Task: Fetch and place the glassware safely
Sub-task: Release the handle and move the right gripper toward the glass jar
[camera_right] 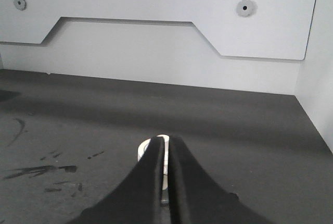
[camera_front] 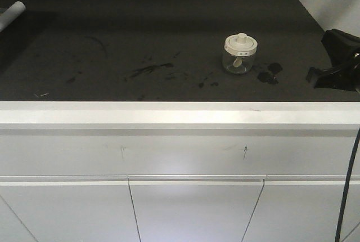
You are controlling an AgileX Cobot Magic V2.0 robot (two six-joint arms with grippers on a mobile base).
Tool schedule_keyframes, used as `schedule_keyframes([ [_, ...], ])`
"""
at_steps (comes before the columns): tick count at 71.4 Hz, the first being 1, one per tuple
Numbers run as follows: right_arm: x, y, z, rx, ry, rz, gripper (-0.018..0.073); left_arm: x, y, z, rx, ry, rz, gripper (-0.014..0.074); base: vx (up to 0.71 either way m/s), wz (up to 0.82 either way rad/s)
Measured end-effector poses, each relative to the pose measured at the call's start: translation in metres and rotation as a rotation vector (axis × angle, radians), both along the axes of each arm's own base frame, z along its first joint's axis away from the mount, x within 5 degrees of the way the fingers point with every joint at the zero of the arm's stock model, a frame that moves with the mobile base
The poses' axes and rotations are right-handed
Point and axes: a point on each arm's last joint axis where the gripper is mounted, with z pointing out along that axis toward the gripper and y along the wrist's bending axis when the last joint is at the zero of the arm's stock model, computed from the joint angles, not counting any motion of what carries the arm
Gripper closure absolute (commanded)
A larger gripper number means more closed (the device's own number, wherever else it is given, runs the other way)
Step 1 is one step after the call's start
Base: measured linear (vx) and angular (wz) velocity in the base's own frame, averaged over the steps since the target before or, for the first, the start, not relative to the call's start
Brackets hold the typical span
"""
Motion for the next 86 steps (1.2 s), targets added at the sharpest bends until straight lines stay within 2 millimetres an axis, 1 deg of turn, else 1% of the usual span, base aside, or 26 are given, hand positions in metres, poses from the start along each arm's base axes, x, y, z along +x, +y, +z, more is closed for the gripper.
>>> schedule_keyframes([
  [9, 0.0, 0.0, 0.001, 0.002, -0.006, 0.003, 0.056, -0.007, 0.0, -0.023, -0.002, 0.058, 0.004, 0.0603, 0.0, 0.0],
  [14, 0.0, 0.0, 0.001, 0.002, -0.007, 0.004, 0.056, -0.009, 0.0, -0.031, -0.005, 0.061, 0.003, 0.0603, 0.0, 0.0],
  [28, 0.0, 0.001, 0.001, 0.003, -0.011, 0.006, 0.056, -0.01, 0.0, -0.024, -0.01, -0.045, -0.007, 0.0603, 0.0, 0.0],
  [37, 0.0, 0.001, 0.001, 0.005, -0.012, 0.007, 0.0547, -0.01, 0.0, -0.023, -0.011, -0.048, -0.007, 0.0603, 0.0, 0.0],
  [42, 0.0, 0.001, 0.001, 0.005, -0.013, 0.007, 0.0521, -0.01, 0.0, -0.023, -0.012, -0.048, -0.007, 0.0603, 0.0, 0.0],
  [47, 0.0, 0.001, 0.001, 0.005, -0.015, 0.009, 0.0469, -0.01, 0.0, -0.024, -0.012, -0.047, -0.007, 0.0603, 0.0, 0.0],
  [53, 0.002, 0.001, 0.001, 0.006, -0.011, 0.01, 0.0383, -0.01, 0.0, -0.023, -0.012, -0.047, -0.007, 0.0603, 0.0, 0.0],
  [60, 0.009, 0.001, 0.001, 0.006, -0.008, 0.012, 0.0244, -0.01, 0.0, -0.023, -0.012, -0.047, -0.007, 0.0603, 0.0, 0.0],
  [66, 0.019, 0.001, 0.003, 0.008, -0.013, 0.017, 0.0117, -0.01, 0.0, -0.023, -0.012, -0.047, -0.007, 0.0603, 0.0, 0.0],
  [69, 0.026, 0.001, 0.004, 0.009, -0.014, 0.018, 0.0067, -0.01, 0.0, -0.023, -0.012, -0.047, -0.007, 0.0603, 0.0, 0.0],
  [73, 0.035, 0.001, 0.005, 0.009, -0.01, 0.018, 0.0027, -0.01, 0.0, -0.023, -0.012, -0.047, -0.007, 0.0603, 0.0, 0.0],
  [77, 0.046, 0.001, 0.004, 0.009, -0.005, 0.019, 0.0006, -0.01, 0.0, -0.023, -0.012, -0.047, -0.007, 0.0603, 0.0, 0.0],
  [86, 0.072, 0.002, 0.002, -0.006, 0.008, 0.028, 0.0005, -0.01, 0.0, -0.023, -0.012, -0.047, -0.007, 0.0603, 0.0, 0.0],
])
